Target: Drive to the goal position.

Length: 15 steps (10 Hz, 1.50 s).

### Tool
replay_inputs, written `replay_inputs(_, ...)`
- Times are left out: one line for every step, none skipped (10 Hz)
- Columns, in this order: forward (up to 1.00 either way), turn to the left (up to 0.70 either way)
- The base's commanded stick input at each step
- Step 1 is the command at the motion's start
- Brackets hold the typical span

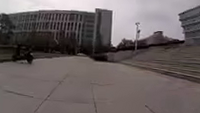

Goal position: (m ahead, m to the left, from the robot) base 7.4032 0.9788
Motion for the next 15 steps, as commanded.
replay_inputs(1.0,0.0)
replay_inputs(1.0,0.0)
replay_inputs(1.0,0.0)
replay_inputs(1.0,0.0)
replay_inputs(1.0,0.02)
replay_inputs(1.0,0.17)
replay_inputs(1.0,0.08)
replay_inputs(1.0,0.0)
replay_inputs(1.0,0.0)
replay_inputs(1.0,0.12)
replay_inputs(1.0,0.15)
replay_inputs(1.0,0.01)
replay_inputs(1.0,0.0)
replay_inputs(1.0,0.0)
replay_inputs(1.0,0.0)
